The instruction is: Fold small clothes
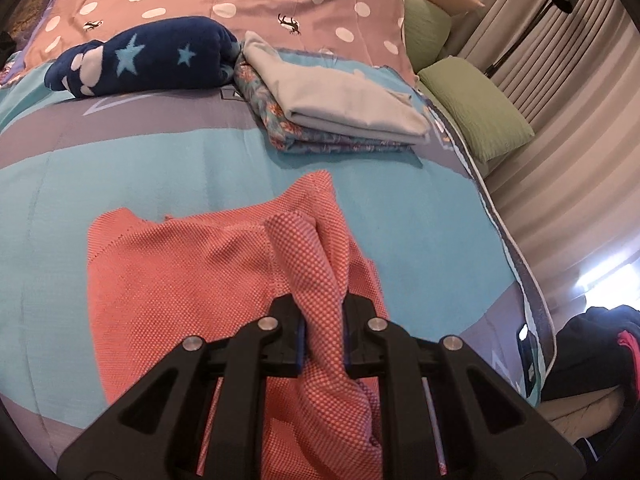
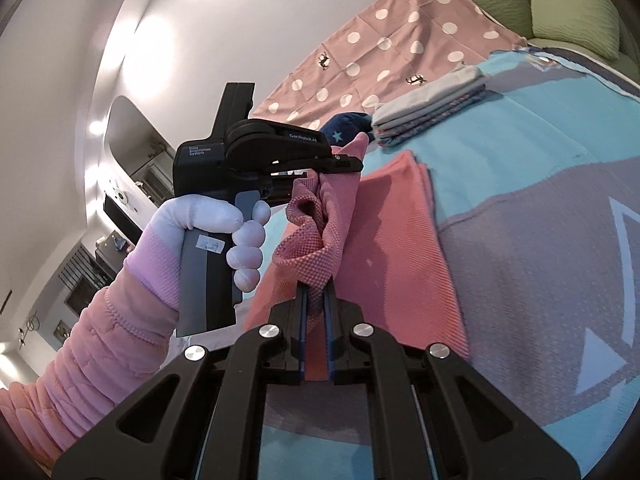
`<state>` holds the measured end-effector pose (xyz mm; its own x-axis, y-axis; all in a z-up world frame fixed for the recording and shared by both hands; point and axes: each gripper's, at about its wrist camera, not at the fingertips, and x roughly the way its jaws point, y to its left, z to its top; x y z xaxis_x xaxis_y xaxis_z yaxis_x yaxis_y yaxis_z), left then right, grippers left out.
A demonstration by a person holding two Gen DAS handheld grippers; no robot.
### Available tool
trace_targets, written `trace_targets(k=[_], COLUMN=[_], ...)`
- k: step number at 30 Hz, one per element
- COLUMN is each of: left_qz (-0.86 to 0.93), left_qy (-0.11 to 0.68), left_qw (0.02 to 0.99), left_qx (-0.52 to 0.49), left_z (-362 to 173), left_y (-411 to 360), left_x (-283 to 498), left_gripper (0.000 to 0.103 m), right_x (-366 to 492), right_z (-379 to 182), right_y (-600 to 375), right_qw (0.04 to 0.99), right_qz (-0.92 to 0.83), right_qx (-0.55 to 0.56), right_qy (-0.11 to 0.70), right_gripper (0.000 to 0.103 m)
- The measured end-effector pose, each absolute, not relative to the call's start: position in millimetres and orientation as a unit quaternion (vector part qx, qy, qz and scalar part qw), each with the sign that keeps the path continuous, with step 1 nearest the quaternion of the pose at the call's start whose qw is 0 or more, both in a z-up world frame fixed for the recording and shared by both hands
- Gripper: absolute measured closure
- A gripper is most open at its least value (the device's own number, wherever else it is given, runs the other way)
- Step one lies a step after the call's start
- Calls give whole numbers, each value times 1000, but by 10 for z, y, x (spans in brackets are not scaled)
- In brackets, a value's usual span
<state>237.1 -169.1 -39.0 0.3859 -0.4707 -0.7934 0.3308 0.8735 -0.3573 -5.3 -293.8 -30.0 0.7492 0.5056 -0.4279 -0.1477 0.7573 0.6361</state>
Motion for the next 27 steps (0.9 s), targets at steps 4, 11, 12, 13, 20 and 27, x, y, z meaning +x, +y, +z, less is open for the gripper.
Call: trace_targets(k=[4,11,12,13,20,27], left_qz=[-242,-230,-228,-226,-241,-281], left_qy=[500,502,503,504,508,484], left_qw=[829,833,833,833,827,828], left_qx=[-65,-37,-34,-32,-10,8], left_z=[-395,-456,-479,-503,-572,-408], left_y=[-1806,-2047,-2068,-2085,-2200,-2270], left_x=[2379,2402,2405,2409,2374,2205], left_gripper=[91,91,91,91,80,53], right_x=[-51,-69,-75,-81,-111,-190], right_z=[-316,-385,-409,-426,-452,-480], right_y=[-3024,-3163,-3186,-3202,-3161,-3261], right_qw=[886,882,880,878,876,871], right_qz=[178,161,160,158,174,171], right_qx=[305,322,327,330,312,314], right_qy=[299,303,306,308,326,338], right_gripper=[97,97,97,97,97,77])
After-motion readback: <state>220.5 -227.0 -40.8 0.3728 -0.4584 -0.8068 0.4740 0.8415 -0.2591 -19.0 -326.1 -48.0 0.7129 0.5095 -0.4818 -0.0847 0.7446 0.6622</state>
